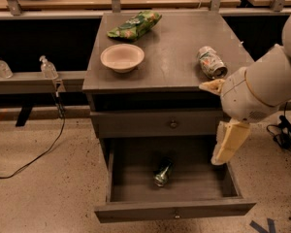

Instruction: Pick green can from middle drawer and place on counter

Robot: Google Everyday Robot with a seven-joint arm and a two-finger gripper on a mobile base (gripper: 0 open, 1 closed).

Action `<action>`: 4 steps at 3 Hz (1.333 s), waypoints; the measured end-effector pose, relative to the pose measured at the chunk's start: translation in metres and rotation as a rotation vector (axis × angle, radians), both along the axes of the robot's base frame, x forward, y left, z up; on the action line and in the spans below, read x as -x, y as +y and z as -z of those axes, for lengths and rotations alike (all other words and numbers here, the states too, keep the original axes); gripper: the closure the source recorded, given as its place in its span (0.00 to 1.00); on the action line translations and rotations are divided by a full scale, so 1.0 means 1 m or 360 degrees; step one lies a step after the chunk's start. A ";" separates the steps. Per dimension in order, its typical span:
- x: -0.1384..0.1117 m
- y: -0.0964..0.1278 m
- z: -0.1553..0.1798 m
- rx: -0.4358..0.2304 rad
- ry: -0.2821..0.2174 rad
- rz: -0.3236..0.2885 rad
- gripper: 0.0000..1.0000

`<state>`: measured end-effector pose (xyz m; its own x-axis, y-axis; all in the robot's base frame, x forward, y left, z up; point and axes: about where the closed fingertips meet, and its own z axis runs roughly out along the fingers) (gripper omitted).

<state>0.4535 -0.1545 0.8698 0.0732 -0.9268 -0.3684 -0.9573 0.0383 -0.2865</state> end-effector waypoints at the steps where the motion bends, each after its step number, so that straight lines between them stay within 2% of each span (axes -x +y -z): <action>1: -0.001 -0.001 -0.001 0.0004 -0.0008 0.0001 0.00; 2: -0.011 0.000 0.016 0.0097 0.0008 -0.0084 0.00; 3: -0.033 0.019 0.089 0.0219 0.0111 -0.0529 0.00; 4: -0.051 0.031 0.140 0.0259 0.0155 -0.0897 0.00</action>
Offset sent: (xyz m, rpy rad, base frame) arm 0.0427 0.0001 -0.0632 -0.2158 0.0355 0.1950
